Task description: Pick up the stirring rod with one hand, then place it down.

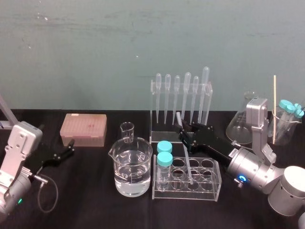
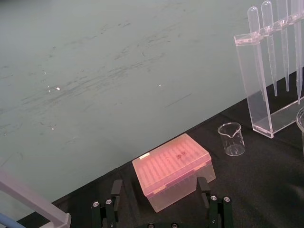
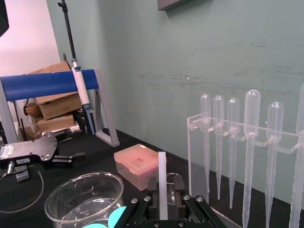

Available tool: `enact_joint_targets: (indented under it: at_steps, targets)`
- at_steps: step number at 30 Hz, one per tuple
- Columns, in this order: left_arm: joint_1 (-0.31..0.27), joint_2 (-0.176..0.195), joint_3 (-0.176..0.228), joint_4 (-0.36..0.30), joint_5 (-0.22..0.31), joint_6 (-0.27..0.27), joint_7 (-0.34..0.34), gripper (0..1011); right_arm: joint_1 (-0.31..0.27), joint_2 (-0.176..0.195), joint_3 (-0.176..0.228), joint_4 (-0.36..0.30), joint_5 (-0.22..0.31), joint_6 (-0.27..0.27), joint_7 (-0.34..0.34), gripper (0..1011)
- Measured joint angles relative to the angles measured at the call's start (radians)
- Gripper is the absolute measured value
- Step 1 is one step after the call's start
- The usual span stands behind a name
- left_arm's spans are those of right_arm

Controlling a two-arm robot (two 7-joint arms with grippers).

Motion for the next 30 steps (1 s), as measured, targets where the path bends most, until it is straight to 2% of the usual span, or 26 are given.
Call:
enact_joint_targets:
  at_steps: [3, 5, 6, 11, 12, 15, 20, 24, 25, 27, 28, 30]
  targets:
    - [0.0, 0.0, 0.0, 0.0, 0.0, 0.0, 0.0, 1000, 0.0, 0.0, 0.0, 0.0, 0.001, 0.0, 0.0, 299]
    - [0.0, 0.0, 0.0, 0.0, 0.0, 0.0, 0.0, 1000, 0.0, 0.0, 0.0, 0.0, 0.001, 0.0, 0.001, 329]
    - [0.0, 0.0, 0.0, 0.0, 0.0, 0.0, 0.0, 1000, 0.0, 0.0, 0.001, 0.0, 0.001, 0.0, 0.001, 398]
    - [0.0, 0.0, 0.0, 0.0, 0.0, 0.0, 0.0, 1000, 0.0, 0.0, 0.001, -0.001, 0.001, -0.001, 0.001, 531]
    - [0.0, 0.0, 0.0, 0.0, 0.0, 0.0, 0.0, 1000, 0.0, 0.0, 0.001, -0.001, 0.001, -0.001, 0.001, 601]
    - [0.0, 0.0, 0.0, 0.0, 0.0, 0.0, 0.0, 1000, 0.0, 0.0, 0.001, -0.001, 0.002, -0.001, 0.002, 663]
    - [0.0, 0.0, 0.0, 0.0, 0.0, 0.0, 0.0, 1000, -0.003, 0.003, 0.006, -0.014, -0.002, 0.004, -0.014, 835]
    - [0.0, 0.0, 0.0, 0.0, 0.0, 0.0, 0.0, 1000, -0.03, 0.018, 0.039, -0.071, -0.037, 0.02, -0.123, 935]
    - [0.0, 0.0, 0.0, 0.0, 0.0, 0.0, 0.0, 1000, -0.046, 0.026, 0.058, -0.098, -0.059, 0.031, -0.186, 969]
    - [0.0, 0.0, 0.0, 0.0, 0.0, 0.0, 0.0, 1000, -0.063, 0.034, 0.076, -0.124, -0.085, 0.046, -0.254, 1003]
    - [0.0, 0.0, 0.0, 0.0, 0.0, 0.0, 0.0, 1000, -0.085, 0.044, 0.097, -0.154, -0.112, 0.069, -0.328, 1003]
    - [0.0, 0.0, 0.0, 0.0, 0.0, 0.0, 0.0, 1000, -0.106, 0.052, 0.114, -0.178, -0.142, 0.094, -0.402, 1003]
